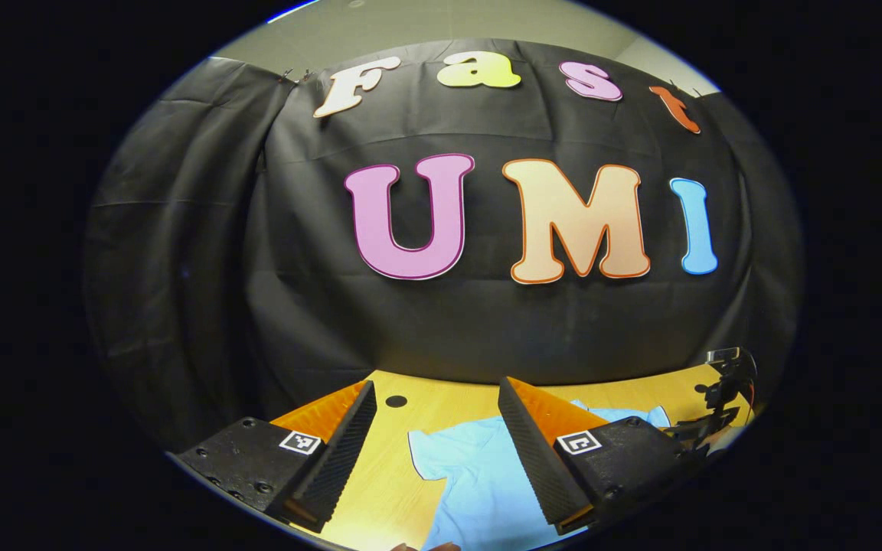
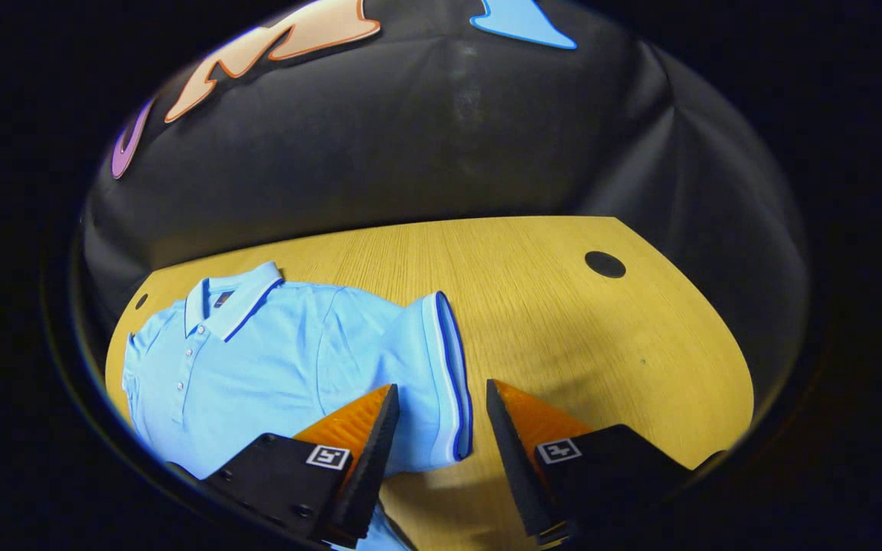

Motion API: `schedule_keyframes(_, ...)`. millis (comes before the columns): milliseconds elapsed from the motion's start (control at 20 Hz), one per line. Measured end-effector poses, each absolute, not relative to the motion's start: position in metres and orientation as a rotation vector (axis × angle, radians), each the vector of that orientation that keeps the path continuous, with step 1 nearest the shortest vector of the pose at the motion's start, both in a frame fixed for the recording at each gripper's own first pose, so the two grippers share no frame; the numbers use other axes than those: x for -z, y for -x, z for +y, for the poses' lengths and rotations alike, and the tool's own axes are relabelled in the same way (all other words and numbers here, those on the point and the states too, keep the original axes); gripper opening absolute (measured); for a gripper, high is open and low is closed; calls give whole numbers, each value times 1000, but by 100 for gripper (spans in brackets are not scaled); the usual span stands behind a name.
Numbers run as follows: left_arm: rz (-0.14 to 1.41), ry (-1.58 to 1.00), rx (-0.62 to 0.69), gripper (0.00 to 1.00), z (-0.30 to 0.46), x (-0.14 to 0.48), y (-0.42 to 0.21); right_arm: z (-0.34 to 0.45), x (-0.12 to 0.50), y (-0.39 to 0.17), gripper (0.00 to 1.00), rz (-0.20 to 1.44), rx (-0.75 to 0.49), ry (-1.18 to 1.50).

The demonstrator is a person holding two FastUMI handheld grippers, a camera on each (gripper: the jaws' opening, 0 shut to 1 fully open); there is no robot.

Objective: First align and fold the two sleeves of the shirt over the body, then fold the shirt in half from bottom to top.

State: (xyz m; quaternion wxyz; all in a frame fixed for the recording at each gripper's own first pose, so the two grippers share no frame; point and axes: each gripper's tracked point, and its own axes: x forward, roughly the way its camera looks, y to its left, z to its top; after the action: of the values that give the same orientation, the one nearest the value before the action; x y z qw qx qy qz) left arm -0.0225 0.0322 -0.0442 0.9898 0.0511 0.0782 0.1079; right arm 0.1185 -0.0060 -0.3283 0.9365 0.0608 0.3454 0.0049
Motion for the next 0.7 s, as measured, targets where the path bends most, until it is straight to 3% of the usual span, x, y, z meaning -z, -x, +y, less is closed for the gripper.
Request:
schedule_keyframes(50, 163, -101, -216, 96, 32, 47, 22, -4, 327, -118, 65, 705, -15, -129)
schedule_keyframes(200, 171, -91, -224, 95, 35, 51, 26, 3, 323, -119, 19, 695, -44, -142)
schedule_keyframes(300, 178, -82, -228, 96, 39, 55, 25, 9, 318, -119, 3, 687, -47, -140)
schedule_keyframes(700, 199, -57, -254, 96, 53, 66, 36, 41, 285, -117, 3, 636, -126, -178)
